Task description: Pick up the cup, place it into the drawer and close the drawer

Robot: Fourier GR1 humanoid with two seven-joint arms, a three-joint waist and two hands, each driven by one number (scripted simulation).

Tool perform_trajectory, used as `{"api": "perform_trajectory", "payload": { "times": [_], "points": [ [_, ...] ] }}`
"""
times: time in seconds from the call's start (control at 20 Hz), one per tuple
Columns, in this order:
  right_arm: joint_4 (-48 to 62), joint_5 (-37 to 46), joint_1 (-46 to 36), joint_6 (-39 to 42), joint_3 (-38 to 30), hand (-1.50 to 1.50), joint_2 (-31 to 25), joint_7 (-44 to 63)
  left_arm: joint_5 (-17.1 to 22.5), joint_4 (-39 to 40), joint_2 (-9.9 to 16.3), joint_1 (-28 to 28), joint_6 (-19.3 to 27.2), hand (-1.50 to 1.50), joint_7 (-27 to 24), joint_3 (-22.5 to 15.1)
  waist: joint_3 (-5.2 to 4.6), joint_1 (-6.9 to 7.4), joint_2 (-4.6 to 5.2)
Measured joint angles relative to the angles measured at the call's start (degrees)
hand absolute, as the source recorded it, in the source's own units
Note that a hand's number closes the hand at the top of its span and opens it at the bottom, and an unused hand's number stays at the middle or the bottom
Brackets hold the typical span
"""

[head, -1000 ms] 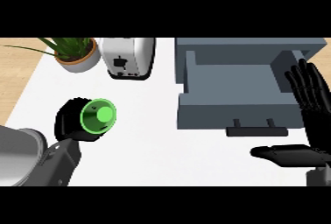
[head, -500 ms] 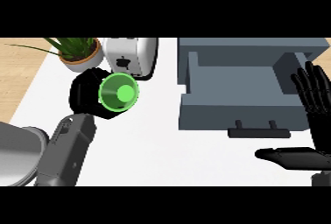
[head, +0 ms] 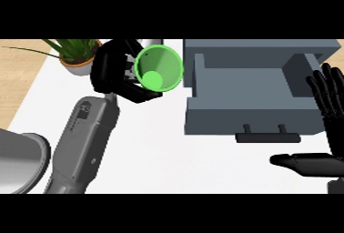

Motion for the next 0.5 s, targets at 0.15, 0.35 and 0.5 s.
{"api": "perform_trajectory", "payload": {
  "times": [0.15, 0.35, 0.5],
  "points": [
    [0.13, 0.59, -0.48, -0.10, 0.57, -1.50, 0.19, 0.03, 0.52, 0.01, -0.41, -4.45, 5.18, 1.50, 3.80, -3.62, 0.00, -0.41, 0.12],
    [0.50, -0.10, -1.03, 0.35, -0.21, -1.50, -0.33, 0.15, 0.87, 1.73, -0.65, -11.30, 10.21, 1.50, 9.19, -5.81, 0.00, -0.69, 0.24],
    [1.00, -0.29, -0.52, 0.89, -0.60, -1.50, -0.47, -0.98, 1.68, 6.80, -0.72, -17.02, 13.11, 1.50, 10.26, -6.12, -0.01, -1.14, 0.37]
  ]
}}
